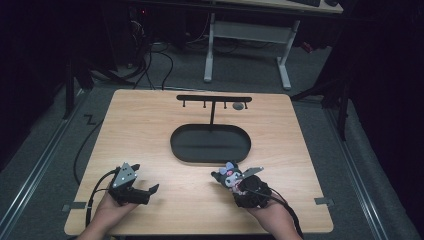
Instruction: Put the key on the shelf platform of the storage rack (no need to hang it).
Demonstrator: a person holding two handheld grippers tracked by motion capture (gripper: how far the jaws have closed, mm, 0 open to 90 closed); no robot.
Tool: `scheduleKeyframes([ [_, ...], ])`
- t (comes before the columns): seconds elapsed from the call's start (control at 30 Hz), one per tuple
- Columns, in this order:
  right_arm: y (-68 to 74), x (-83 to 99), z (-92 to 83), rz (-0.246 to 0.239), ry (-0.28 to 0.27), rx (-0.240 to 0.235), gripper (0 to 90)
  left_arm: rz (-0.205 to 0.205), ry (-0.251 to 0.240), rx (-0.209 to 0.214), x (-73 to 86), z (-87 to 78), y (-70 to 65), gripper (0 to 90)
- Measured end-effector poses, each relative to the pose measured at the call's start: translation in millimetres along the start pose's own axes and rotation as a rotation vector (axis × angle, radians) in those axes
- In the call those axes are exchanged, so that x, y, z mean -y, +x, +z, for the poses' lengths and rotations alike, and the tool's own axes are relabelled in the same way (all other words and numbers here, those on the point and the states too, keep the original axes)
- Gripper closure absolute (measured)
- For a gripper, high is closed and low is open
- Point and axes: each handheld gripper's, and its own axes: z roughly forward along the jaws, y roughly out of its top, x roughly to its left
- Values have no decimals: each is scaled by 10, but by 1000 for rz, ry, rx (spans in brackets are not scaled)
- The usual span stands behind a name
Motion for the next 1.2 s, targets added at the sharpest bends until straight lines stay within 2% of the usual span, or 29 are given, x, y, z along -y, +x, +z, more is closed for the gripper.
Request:
scheduleKeyframes([
  [0.67,-197,-270,-128,35,-56,26,484,3,-5,0,-6,8,14,9],
  [1.2,-401,-512,-148,84,-49,53,484,5,-5,15,-11,11,7,9],
])
